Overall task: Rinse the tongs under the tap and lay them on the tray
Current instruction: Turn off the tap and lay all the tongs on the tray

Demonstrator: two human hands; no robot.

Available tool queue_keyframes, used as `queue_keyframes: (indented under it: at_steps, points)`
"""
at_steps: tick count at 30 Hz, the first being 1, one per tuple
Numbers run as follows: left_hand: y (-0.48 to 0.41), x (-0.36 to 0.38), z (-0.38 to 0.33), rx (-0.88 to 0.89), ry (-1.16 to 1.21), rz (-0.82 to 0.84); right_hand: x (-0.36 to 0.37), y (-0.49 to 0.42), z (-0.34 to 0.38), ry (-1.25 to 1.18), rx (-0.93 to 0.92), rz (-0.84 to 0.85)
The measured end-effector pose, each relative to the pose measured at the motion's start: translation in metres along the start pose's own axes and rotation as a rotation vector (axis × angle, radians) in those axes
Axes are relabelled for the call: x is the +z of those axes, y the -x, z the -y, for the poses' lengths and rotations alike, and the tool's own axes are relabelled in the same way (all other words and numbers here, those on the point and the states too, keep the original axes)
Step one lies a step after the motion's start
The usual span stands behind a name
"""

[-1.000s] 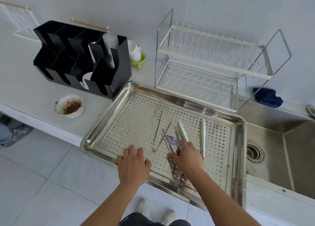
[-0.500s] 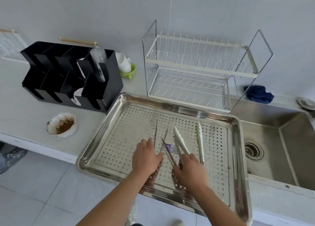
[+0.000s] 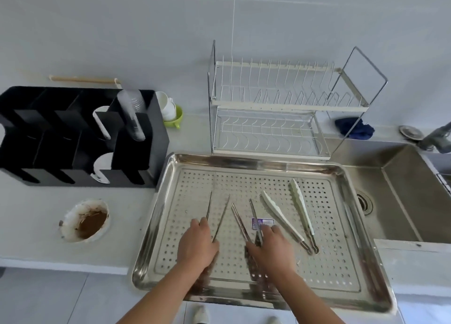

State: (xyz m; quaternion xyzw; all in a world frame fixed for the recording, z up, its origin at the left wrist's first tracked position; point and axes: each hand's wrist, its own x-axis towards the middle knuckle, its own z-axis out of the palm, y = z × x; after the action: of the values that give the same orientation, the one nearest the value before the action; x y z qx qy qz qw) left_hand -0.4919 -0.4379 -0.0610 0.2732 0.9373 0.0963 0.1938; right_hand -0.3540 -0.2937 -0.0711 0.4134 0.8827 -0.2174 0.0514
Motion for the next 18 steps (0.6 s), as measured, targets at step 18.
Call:
queue_keyframes:
  at_steps: [18]
  points:
    - [-0.024,-0.01,0.027,0.022,0.099,-0.018,0.018,-0.025,0.05,-0.061,0.1,0.028]
